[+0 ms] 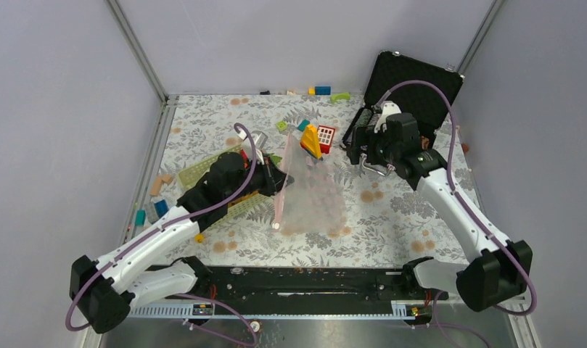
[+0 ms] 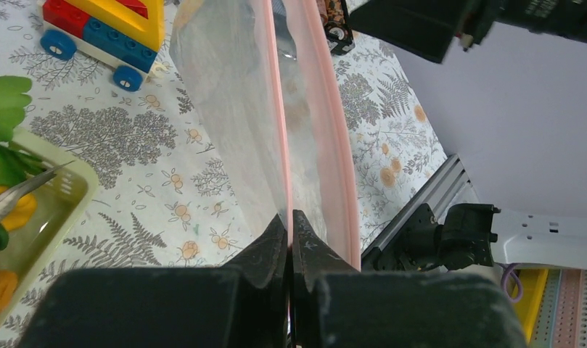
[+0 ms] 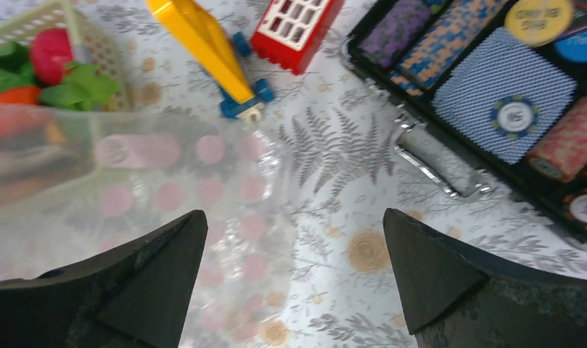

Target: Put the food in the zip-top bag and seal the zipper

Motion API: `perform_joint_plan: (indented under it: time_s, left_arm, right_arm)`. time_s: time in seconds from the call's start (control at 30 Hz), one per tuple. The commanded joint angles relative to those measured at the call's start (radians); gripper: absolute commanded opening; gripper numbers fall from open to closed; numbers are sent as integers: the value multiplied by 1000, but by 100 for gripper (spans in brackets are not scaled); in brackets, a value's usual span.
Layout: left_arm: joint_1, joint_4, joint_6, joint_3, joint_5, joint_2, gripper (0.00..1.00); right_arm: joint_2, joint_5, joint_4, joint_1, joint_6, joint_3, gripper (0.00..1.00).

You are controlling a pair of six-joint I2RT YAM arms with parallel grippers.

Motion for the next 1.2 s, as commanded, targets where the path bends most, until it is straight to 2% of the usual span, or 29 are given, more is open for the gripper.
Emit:
perform_joint_plan:
  time_s: [0.0,0.13,0.2,0.33,0.53,0.73,1.0,1.17]
  left_arm:
    - [-43,83,-7,89,-68,69,0]
    - [-83,87,-27,119,-121,116,0]
    - [-106,91,-27,136,-153,135,0]
    - [-152,91,-12,179,-182,183,0]
    - [-185,90,-9,215,-216,233,0]
    - [-202,85,-7,237,-223,262,0]
    - [-221,85,-6,262,-219,297,0]
    - [-227,77,-6,272,-229,306,0]
  right_arm:
    - [-90,-174,62,2,130,-49,100]
    - [-153,-319,89,17,315,-77,100]
    - [-193,-264,81,87,349,-74,100]
    - [-224,-48,-12,227,402,-13,100]
    - [-206,29,-14,305,478,21,98]
    - [-190,147,-21,354,471,61,97]
    - [-121,182,-29,377,480,87,97]
    - [-76,195,-52,380,496,88,92]
